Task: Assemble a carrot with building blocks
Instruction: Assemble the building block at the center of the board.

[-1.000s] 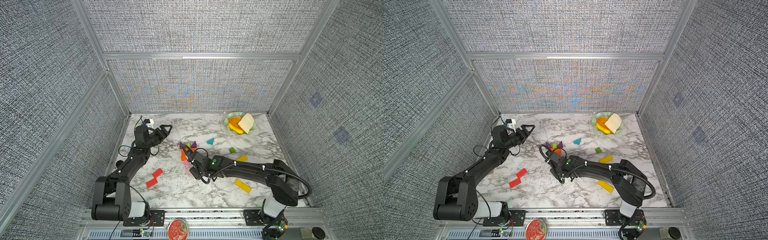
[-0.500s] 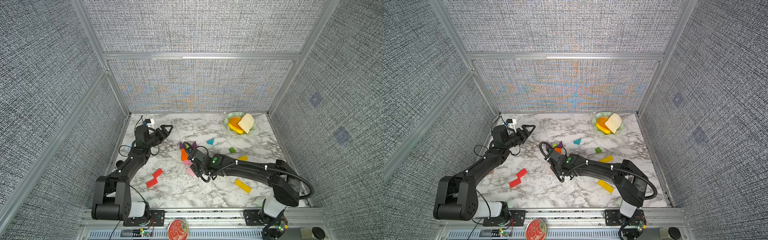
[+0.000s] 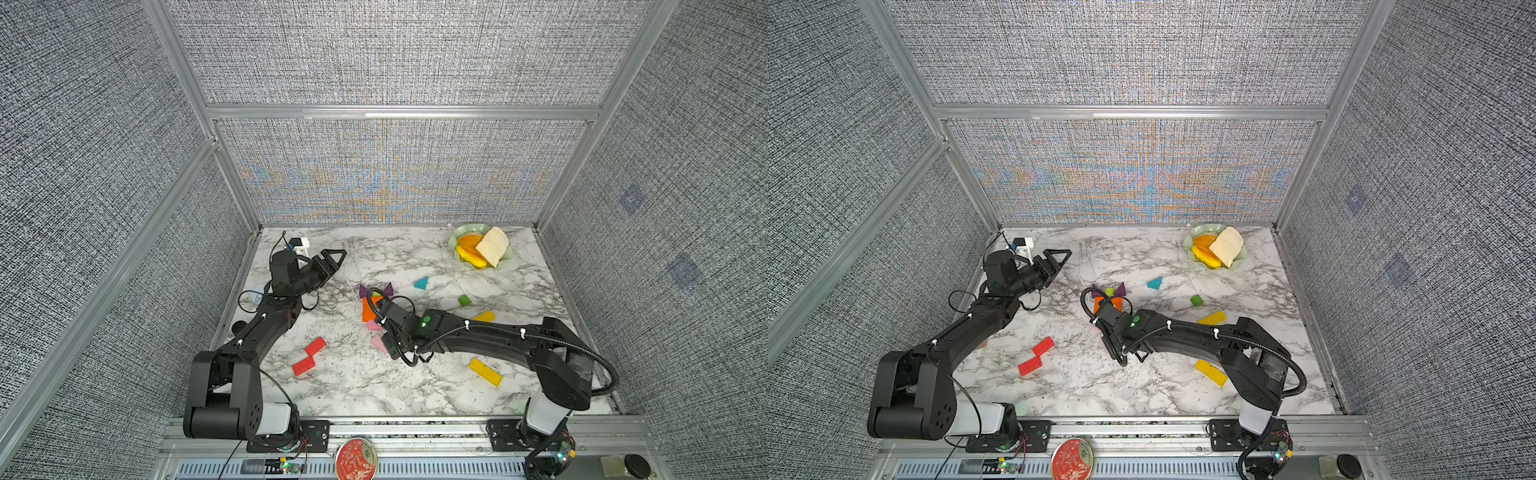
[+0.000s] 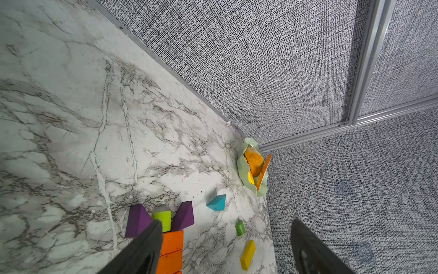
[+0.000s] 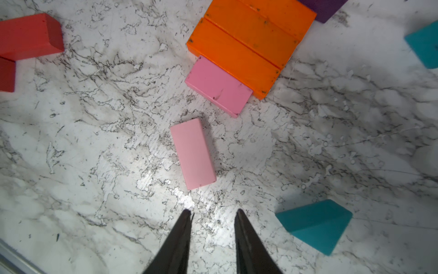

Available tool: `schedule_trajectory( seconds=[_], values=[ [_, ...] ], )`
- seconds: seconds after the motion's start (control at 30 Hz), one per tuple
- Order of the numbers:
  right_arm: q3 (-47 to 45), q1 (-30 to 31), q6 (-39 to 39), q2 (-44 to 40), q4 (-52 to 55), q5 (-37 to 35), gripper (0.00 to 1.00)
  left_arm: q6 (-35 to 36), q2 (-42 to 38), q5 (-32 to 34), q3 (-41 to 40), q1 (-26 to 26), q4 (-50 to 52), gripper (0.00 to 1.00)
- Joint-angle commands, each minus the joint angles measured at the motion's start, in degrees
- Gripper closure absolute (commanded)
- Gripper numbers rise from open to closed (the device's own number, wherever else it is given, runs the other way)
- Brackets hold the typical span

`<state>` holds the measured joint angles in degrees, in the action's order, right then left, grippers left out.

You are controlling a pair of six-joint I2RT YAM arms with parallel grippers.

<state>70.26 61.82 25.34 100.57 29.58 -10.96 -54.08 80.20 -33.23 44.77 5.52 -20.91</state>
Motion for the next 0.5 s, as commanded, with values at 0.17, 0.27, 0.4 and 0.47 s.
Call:
schedule_trajectory(
  seconds=[0.17,0.27,0.4,0.47],
  values=[
    [-0.2,1.1,8.0,2.5,-0.4,4.1,0.48,-0.9,0.5,-1.8,-0.2,0.5,-2.1,0.14],
    [0.5,1.6,10.0,4.4,-0.4,3.9,0.51,-0.3,0.5,-1.2,0.0,0.5,-1.5,0.14],
    [1.0,1.7,12.3,7.1,-1.1,3.2,0.61,0.3,1.0,-0.8,0.3,0.5,-0.6,0.14],
    [1.8,1.7,13.0,7.8,-0.3,1.9,0.62,0.0,1.4,-1.2,0.3,0.5,-0.8,0.14]
  ],
)
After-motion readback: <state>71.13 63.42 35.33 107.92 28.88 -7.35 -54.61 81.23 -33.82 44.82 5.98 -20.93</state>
